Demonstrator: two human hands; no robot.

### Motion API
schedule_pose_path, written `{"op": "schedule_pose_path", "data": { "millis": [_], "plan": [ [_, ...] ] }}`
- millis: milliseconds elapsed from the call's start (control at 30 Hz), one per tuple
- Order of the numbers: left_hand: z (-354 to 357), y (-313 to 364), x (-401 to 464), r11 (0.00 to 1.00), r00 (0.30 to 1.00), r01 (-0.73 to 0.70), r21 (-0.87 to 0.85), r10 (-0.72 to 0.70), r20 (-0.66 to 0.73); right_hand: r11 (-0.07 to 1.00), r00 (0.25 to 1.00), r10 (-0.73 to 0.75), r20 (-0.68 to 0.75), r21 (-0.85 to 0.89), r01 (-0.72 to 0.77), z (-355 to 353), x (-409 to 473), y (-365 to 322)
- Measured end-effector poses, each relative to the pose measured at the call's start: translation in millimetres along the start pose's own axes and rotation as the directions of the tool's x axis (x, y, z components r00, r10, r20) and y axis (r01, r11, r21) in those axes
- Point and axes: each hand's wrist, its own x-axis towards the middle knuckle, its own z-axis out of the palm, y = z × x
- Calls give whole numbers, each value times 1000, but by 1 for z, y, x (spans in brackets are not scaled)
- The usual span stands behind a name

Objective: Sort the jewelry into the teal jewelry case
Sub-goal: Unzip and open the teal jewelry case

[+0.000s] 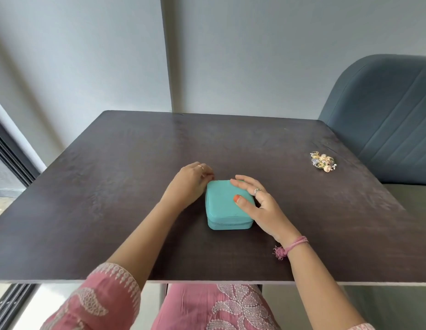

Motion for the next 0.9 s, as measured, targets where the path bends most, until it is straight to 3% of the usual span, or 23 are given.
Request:
{"op": "schedule_pose_path", "data": {
  "millis": [67, 133, 200, 267, 333, 433, 633, 900],
  "plan": [
    [2, 9, -4, 959, 968, 217, -183, -236, -86, 1000, 1000, 6, 2, 3, -6, 0, -1, -1],
    [1, 16, -15, 852, 912, 358, -381, -407, -53, 999, 1000, 17, -9, 36, -17, 1, -3, -2],
    [-1, 17, -28, 722, 902, 409, -558, -413, 126, 996, 1000, 20, -23, 84, -18, 1, -4, -3],
    [-2, 12, -45, 659, 910, 413, -629, -282, 303, 988, 1000, 23, -22, 155, -19, -1, -5, -6],
    [-3, 6, -59, 721, 905, 372, -585, -141, 402, 974, 1000, 27, 8, 226, -28, -5, -7, -7],
    [-2, 5, -69, 807, 886, 316, -499, -62, 460, 966, 992, 35, 121, 250, -64, -12, -9, -2],
    [4, 10, -68, 852, 915, 267, -450, -78, 395, 973, 959, 29, 280, 213, -92, -27, -17, 9],
    [4, 8, -69, 869, 928, 250, -426, -91, 360, 980, 972, 33, 233, 186, -77, -29, -15, 11]
  ]
}}
